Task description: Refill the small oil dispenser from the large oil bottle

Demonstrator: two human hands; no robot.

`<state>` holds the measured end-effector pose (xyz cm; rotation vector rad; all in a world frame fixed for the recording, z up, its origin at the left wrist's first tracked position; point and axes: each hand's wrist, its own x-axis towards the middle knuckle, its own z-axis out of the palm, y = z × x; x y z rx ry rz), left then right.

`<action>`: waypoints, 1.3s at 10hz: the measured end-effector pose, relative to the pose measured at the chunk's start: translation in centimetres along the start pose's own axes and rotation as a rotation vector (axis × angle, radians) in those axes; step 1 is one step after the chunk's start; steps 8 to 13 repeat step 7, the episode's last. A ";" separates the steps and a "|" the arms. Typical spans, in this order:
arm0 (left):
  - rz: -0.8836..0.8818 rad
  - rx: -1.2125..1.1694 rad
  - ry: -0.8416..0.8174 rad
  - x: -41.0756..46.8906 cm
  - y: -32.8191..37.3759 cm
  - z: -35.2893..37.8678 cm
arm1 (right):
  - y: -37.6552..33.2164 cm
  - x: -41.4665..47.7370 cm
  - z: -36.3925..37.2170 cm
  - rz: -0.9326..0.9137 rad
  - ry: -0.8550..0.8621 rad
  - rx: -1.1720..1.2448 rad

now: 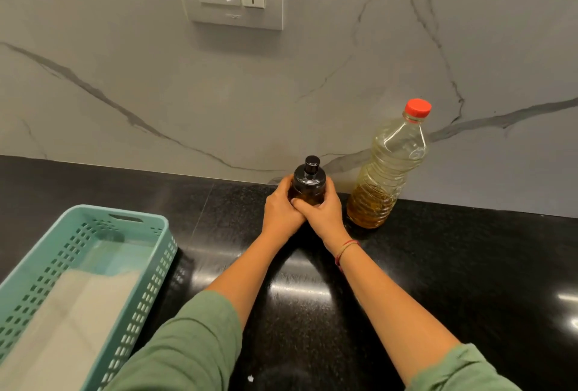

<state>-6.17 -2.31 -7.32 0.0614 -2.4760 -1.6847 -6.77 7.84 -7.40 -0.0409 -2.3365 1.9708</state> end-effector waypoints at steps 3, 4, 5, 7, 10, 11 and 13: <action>-0.013 -0.018 -0.009 0.2 -0.3 0.4 | 0.5 0.4 0.1 0.021 0.003 -0.005; -0.012 -0.034 -0.021 0.3 -0.4 0.4 | 0.4 0.4 0.2 0.027 -0.006 0.008; -0.031 -0.034 -0.045 0.2 -0.2 0.3 | 0.2 0.2 0.2 0.032 -0.005 0.018; -0.040 0.039 -0.089 -1.1 0.0 -0.7 | -0.4 -1.6 -0.4 0.059 -0.022 -0.048; -0.040 0.039 -0.089 -1.1 0.0 -0.7 | -0.4 -1.6 -0.4 0.059 -0.022 -0.048; -0.040 0.039 -0.089 -1.1 0.0 -0.7 | -0.4 -1.6 -0.4 0.059 -0.022 -0.048; -0.040 0.039 -0.089 -1.1 0.0 -0.7 | -0.4 -1.6 -0.4 0.059 -0.022 -0.048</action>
